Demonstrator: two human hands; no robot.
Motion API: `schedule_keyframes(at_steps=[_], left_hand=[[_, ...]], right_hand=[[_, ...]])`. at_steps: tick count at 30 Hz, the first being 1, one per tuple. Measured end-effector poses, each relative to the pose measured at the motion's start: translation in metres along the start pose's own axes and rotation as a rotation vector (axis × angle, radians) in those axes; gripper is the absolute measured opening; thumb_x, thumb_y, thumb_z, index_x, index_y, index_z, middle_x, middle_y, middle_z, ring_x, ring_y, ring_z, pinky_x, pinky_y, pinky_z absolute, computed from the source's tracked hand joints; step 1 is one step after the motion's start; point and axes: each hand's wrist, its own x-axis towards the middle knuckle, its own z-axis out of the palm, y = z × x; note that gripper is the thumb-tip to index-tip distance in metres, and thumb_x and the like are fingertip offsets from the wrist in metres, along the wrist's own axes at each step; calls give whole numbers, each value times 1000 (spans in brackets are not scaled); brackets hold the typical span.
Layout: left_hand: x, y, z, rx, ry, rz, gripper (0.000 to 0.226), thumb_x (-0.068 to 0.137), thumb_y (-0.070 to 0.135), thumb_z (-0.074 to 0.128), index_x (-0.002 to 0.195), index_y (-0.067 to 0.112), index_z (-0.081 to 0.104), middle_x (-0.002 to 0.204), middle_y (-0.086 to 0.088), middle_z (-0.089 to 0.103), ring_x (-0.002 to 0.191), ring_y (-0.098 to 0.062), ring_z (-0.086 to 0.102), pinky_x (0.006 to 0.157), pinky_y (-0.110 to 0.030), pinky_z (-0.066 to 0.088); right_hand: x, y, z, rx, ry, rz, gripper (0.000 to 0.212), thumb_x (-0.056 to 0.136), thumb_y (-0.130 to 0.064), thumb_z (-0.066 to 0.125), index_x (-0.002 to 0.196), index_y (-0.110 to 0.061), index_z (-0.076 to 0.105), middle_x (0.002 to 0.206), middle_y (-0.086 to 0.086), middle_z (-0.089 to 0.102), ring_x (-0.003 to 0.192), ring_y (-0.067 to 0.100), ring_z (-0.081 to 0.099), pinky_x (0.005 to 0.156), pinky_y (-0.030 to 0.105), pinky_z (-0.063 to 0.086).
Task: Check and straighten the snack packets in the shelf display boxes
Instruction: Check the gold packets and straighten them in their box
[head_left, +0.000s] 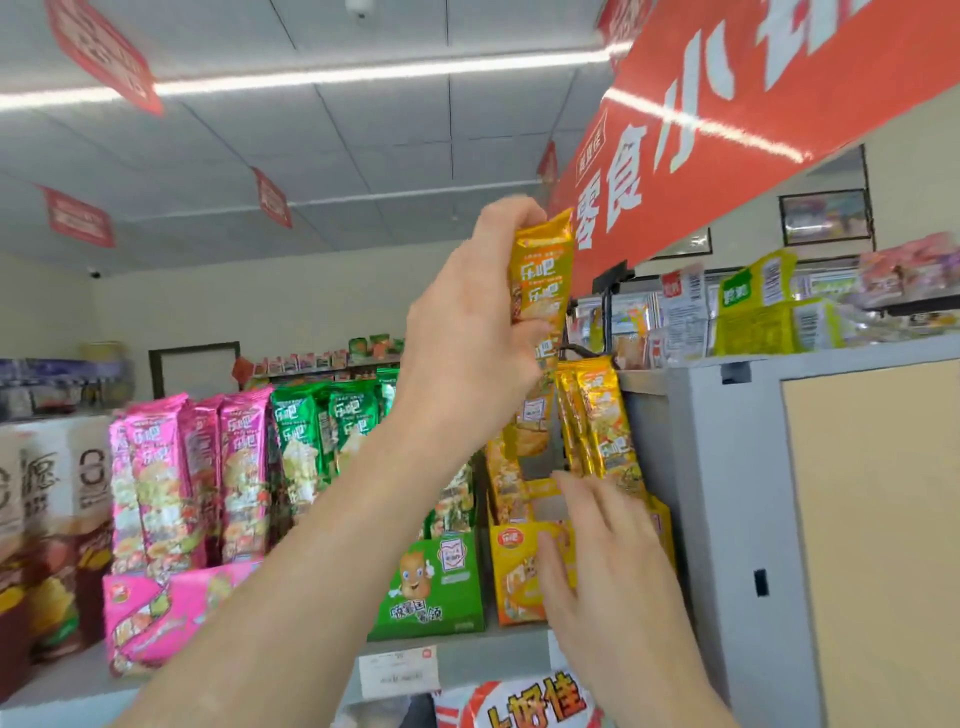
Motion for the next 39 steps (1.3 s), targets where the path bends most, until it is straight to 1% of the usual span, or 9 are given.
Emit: schedule_keyframes(at_steps=[2,4,9,14,18,23,28,33,39], left_hand=[[-1,-7,18,14,-37,-38,72,72,10,76,121,40,33,96,10,59,81,-18,57,75,-39,51],[-3,-13,36,36,-80,-64,73,74,10,76,123,39,31,94,7,57,78,-20,56,71,-36,45],[-5,-33,72,134,-195,-163,71,78,10,73,130,29,30,100,-5,60,79,-26,54,68,-33,33],[-13,-56,105,175,-358,-399,70,82,3,70,136,21,29,128,-14,44,97,-36,55,74,-37,39],[-23,-71,127,261,-471,-504,70,85,-1,66,140,18,28,134,-15,42,89,-27,52,68,-34,40],[-23,-80,140,464,-608,-489,83,86,2,61,150,16,11,120,-17,58,104,-36,57,75,-45,55],[-27,-82,141,477,-710,-564,91,92,18,52,153,21,-16,108,-21,64,105,-40,58,81,-47,55],[-22,-81,136,446,-534,-532,59,91,18,60,139,22,26,95,-10,66,88,-31,63,72,-44,57],[-15,-81,135,227,-406,-639,38,92,16,65,119,28,40,87,-6,62,80,-29,64,72,-42,57]], right_hand=[[1,4,2,-34,-100,-34,38,93,-37,53,129,-23,56,126,-2,57,118,22,50,102,38,43],[2,9,4,-79,-136,-60,34,94,-41,50,123,-27,59,123,-7,59,115,19,51,98,36,45],[0,19,8,-143,-72,-70,23,81,-37,73,99,-23,72,91,-4,68,87,21,63,74,38,54],[0,23,9,-175,-50,-98,29,72,-35,82,96,-22,73,88,-5,68,85,21,65,78,40,55],[-1,28,12,-148,-29,-125,32,68,-30,85,95,-22,71,87,-4,67,86,22,64,83,39,56],[-3,29,14,-140,-34,-139,34,67,-22,85,98,-21,71,91,-4,68,88,21,64,81,38,57],[-5,31,16,-151,-15,-144,34,68,-14,83,100,-18,72,95,-2,69,92,23,64,83,39,56],[-9,35,22,-136,28,-164,36,73,-11,77,108,-16,69,100,0,67,96,24,61,91,40,53],[-14,35,31,-98,40,-137,43,74,-12,75,116,-14,66,113,3,65,114,25,58,99,45,49]])
